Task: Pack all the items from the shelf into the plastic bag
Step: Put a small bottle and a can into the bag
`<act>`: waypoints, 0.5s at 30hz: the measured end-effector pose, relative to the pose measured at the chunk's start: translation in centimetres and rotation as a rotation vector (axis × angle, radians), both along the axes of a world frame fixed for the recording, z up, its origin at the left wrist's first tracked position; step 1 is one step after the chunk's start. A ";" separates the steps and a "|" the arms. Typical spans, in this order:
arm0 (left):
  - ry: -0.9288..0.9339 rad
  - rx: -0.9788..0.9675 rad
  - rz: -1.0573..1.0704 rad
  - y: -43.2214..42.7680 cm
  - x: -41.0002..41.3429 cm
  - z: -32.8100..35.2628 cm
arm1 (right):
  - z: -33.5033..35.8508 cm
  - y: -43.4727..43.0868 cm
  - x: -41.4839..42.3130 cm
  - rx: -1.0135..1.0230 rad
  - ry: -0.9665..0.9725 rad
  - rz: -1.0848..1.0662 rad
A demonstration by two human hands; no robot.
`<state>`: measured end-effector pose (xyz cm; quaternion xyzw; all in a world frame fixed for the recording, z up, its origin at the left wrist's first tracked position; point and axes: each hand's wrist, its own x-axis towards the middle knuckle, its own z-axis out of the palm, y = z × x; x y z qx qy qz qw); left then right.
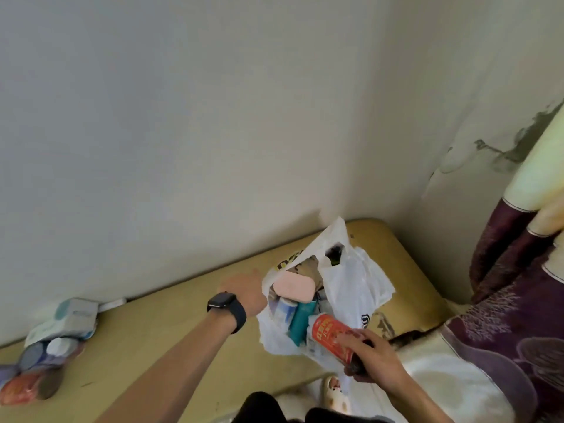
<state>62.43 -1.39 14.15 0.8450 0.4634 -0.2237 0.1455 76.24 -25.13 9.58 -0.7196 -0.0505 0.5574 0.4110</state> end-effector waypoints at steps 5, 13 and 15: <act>-0.307 -0.145 0.168 1.4 -0.7 1.4 | -1.8 4.3 -0.6 -0.014 0.003 0.128; -0.644 -0.303 0.510 0.0 -2.4 0.2 | -1.6 12.8 -0.4 0.120 -0.307 0.431; -0.741 -0.379 0.613 -0.3 -2.4 0.2 | -1.3 14.7 -0.5 0.131 -0.338 0.533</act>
